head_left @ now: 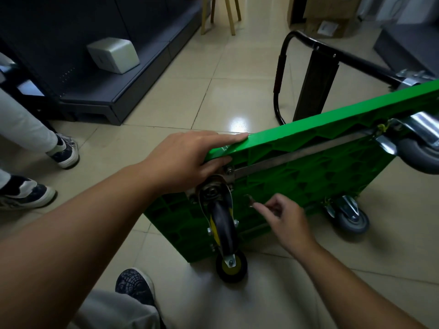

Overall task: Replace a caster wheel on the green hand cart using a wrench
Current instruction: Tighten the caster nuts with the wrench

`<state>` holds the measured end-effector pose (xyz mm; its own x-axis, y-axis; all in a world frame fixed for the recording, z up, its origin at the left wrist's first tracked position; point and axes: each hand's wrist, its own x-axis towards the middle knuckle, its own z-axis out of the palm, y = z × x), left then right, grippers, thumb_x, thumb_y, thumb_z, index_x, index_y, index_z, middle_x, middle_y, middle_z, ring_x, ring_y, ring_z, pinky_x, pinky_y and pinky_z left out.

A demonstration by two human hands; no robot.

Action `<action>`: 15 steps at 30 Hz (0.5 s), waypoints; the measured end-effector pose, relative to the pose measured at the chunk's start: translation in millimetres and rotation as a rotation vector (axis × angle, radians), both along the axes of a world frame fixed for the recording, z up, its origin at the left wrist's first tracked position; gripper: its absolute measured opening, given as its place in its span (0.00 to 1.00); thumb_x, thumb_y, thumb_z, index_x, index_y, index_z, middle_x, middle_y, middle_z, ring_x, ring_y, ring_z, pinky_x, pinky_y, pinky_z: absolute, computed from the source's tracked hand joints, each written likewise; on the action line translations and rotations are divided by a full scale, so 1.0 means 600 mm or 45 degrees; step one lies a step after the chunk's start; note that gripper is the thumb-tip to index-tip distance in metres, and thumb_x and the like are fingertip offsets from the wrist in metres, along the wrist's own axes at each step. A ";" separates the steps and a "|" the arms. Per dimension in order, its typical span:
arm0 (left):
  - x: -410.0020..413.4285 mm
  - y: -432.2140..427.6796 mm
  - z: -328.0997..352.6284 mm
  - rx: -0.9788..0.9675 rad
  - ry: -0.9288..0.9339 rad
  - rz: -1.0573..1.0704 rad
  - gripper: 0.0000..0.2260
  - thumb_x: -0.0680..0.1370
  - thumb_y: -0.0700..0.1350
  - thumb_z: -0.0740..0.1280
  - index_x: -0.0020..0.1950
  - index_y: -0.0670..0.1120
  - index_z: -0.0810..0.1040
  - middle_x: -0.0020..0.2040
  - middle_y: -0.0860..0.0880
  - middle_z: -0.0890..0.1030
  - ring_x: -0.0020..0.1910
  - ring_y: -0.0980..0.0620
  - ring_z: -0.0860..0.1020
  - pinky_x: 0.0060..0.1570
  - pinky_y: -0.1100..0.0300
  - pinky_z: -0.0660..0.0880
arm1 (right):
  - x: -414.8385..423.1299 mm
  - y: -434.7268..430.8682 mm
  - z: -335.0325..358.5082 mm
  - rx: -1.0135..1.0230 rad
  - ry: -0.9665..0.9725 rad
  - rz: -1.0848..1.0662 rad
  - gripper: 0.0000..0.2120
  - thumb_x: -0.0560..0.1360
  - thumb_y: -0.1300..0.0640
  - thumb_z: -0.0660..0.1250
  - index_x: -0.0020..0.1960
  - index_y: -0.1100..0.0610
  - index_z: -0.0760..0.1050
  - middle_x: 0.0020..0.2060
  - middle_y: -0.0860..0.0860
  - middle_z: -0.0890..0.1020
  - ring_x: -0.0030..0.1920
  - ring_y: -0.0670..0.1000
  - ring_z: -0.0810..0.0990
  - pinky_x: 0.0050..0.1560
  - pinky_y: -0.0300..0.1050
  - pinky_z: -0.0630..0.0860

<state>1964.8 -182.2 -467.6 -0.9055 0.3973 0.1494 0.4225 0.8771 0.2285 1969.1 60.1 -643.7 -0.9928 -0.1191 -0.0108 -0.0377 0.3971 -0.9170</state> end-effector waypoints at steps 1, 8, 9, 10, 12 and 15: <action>0.000 -0.003 0.003 -0.006 -0.033 0.000 0.26 0.82 0.55 0.65 0.80 0.66 0.63 0.74 0.55 0.76 0.68 0.50 0.77 0.61 0.47 0.77 | -0.005 0.021 0.021 0.108 0.106 0.018 0.16 0.70 0.41 0.73 0.37 0.52 0.74 0.29 0.44 0.78 0.32 0.43 0.76 0.32 0.36 0.72; 0.017 -0.050 0.005 -0.066 -0.111 0.034 0.28 0.82 0.57 0.64 0.79 0.72 0.57 0.70 0.53 0.79 0.60 0.50 0.78 0.51 0.55 0.73 | -0.045 0.004 0.215 0.870 1.033 0.214 0.17 0.74 0.41 0.68 0.41 0.55 0.73 0.32 0.50 0.75 0.36 0.52 0.71 0.40 0.46 0.66; 0.021 -0.057 0.004 -0.080 -0.115 0.035 0.28 0.83 0.57 0.64 0.79 0.73 0.55 0.69 0.52 0.80 0.58 0.50 0.78 0.50 0.54 0.73 | -0.044 -0.004 0.230 0.916 1.119 0.229 0.17 0.74 0.42 0.70 0.41 0.56 0.73 0.31 0.51 0.75 0.34 0.52 0.69 0.40 0.46 0.66; 0.024 -0.063 0.003 -0.087 -0.116 0.040 0.29 0.83 0.57 0.64 0.79 0.74 0.54 0.67 0.51 0.80 0.57 0.50 0.79 0.50 0.53 0.74 | -0.042 -0.011 0.240 0.945 1.191 0.247 0.18 0.74 0.44 0.72 0.40 0.57 0.73 0.30 0.53 0.75 0.33 0.53 0.69 0.40 0.48 0.68; 0.030 -0.074 0.004 -0.102 -0.124 0.054 0.29 0.83 0.57 0.64 0.78 0.75 0.53 0.66 0.51 0.81 0.56 0.49 0.79 0.52 0.50 0.77 | -0.038 -0.023 0.247 1.031 1.306 0.282 0.18 0.73 0.46 0.75 0.39 0.59 0.74 0.29 0.55 0.76 0.30 0.55 0.71 0.41 0.51 0.71; 0.034 -0.085 0.003 -0.077 -0.147 0.065 0.29 0.82 0.57 0.63 0.78 0.75 0.53 0.66 0.51 0.81 0.56 0.50 0.78 0.51 0.50 0.77 | -0.038 -0.028 0.247 1.221 1.381 0.290 0.18 0.72 0.45 0.76 0.39 0.58 0.75 0.29 0.54 0.78 0.31 0.57 0.76 0.41 0.50 0.72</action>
<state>1985.4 -233.5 -465.8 -0.9344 0.3556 0.0202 0.3511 0.9103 0.2191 1946.5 43.1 -495.6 -0.5269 -0.6485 0.5494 -0.6660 0.7166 0.2071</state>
